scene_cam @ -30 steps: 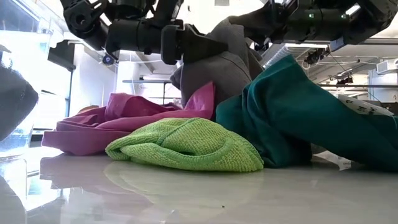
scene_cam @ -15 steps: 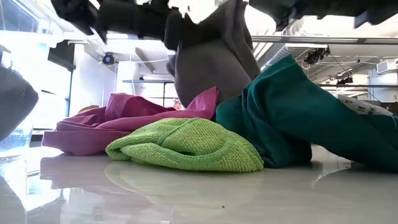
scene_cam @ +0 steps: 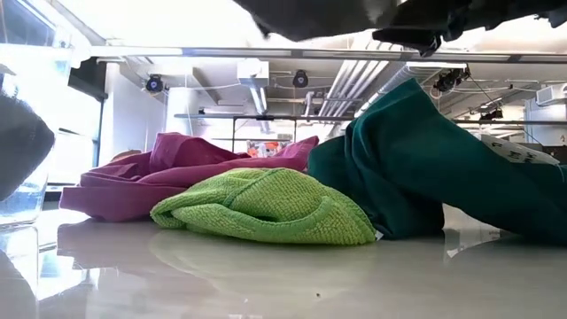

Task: Sort towels by color in basket
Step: Put the gray towel into the bottom transparent bin

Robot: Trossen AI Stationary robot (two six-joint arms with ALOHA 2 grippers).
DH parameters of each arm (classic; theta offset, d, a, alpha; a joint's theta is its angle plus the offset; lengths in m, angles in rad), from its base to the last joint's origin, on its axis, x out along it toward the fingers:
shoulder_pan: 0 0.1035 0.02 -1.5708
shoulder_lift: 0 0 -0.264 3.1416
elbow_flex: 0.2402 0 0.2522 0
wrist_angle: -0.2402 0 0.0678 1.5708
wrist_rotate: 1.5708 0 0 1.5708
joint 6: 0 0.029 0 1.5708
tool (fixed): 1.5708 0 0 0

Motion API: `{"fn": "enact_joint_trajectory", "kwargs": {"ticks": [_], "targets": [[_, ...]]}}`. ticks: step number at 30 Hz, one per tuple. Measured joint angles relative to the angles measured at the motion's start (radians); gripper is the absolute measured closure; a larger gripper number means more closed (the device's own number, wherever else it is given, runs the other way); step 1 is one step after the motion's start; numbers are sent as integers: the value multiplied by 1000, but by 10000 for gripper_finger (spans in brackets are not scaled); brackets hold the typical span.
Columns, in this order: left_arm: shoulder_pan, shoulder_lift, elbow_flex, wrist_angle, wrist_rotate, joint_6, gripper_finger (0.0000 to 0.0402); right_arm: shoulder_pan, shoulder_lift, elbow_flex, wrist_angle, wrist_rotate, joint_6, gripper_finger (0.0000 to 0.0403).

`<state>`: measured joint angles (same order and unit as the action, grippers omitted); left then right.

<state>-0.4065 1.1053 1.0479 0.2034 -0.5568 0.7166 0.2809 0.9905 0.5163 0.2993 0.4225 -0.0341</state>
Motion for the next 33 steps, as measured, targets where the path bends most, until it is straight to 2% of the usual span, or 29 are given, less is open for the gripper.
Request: {"fn": "enact_joint_trajectory", "kwargs": {"ticks": [4,10,15,20,21,24,26,29,31,33], "targets": [[-83,31,263,-422,-3,-217,396,39,36,0,11,36,0,222],[-243,168,619,-964,0,-532,396,75,52,-1,12,76,0,222],[-375,291,857,-1347,-15,-845,396,87,51,-1,13,83,-16,222],[-456,415,1046,-1772,-62,-1250,396,87,51,-1,13,83,-18,222],[-464,429,1059,-1793,-61,-1324,396,87,51,-1,12,84,-18,222],[-477,439,1056,-1722,-14,-1338,396,87,51,-2,15,84,-19,222],[-478,456,1056,-1768,-12,-1404,396,87,51,-2,17,84,-16,222],[-471,449,965,-1759,64,-1481,396,87,52,-2,19,84,-16,222],[-472,450,902,-1769,95,-1586,396,87,51,-2,19,84,-16,222],[-472,437,802,-1772,166,-1659,396,87,51,-2,17,84,-16,222]]}}
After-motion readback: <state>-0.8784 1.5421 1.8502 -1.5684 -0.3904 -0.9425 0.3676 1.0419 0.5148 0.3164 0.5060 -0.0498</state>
